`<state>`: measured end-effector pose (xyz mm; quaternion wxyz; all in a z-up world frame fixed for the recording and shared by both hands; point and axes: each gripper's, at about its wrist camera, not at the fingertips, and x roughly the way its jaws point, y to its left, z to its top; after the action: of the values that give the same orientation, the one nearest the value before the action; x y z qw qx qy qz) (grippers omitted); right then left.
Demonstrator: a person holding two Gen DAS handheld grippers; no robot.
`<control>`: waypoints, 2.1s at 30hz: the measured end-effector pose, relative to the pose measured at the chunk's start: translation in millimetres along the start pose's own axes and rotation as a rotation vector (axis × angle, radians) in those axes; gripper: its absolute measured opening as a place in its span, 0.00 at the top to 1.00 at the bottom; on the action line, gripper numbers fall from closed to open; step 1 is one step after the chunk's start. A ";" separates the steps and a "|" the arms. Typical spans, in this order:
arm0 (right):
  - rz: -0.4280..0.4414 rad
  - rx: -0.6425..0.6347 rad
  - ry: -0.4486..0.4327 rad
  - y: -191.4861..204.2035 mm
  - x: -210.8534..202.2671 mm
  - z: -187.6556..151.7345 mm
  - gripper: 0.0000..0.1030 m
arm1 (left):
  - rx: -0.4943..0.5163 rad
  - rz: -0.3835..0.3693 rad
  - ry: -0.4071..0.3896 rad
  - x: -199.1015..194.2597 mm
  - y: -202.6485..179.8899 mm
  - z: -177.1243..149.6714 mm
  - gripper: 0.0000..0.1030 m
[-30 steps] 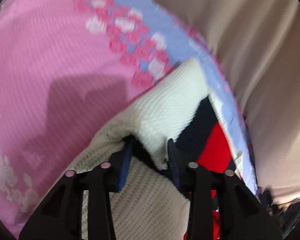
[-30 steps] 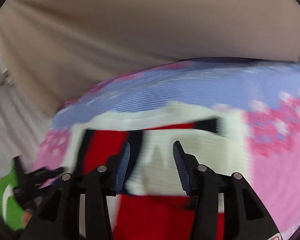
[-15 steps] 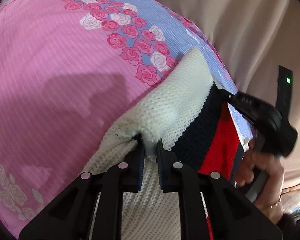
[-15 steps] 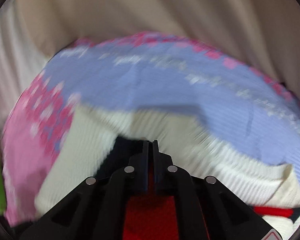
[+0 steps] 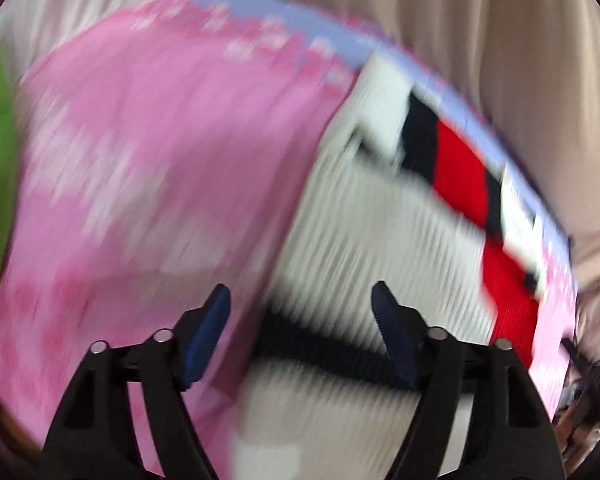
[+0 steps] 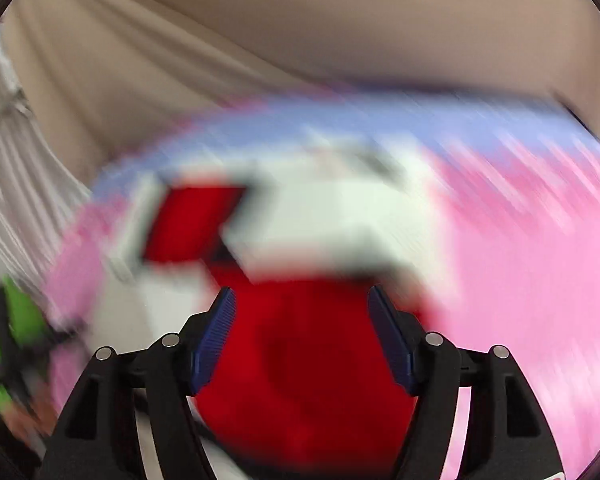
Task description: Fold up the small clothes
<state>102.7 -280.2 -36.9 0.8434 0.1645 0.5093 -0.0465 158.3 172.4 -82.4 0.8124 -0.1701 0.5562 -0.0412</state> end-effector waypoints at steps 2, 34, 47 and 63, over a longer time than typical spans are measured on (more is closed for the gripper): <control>-0.018 0.092 0.126 -38.9 -13.2 -66.6 0.34 | -0.054 0.005 0.090 -5.1 23.0 -39.1 0.30; 0.169 0.135 0.447 -84.8 -153.4 -208.7 0.91 | 0.106 -0.061 0.380 -144.3 -46.0 -165.3 0.92; 0.300 0.669 -0.072 -165.8 -17.1 -33.1 0.79 | -0.007 0.015 0.050 18.5 -120.2 19.3 0.79; 0.097 0.007 0.110 -72.7 -11.6 -55.0 0.84 | 0.467 -0.086 0.219 31.4 -184.6 -39.6 0.41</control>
<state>32.9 -331.8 -66.9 0.8149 0.1942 0.5461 0.0020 156.4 -18.1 -63.6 0.7620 0.0039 0.6086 -0.2211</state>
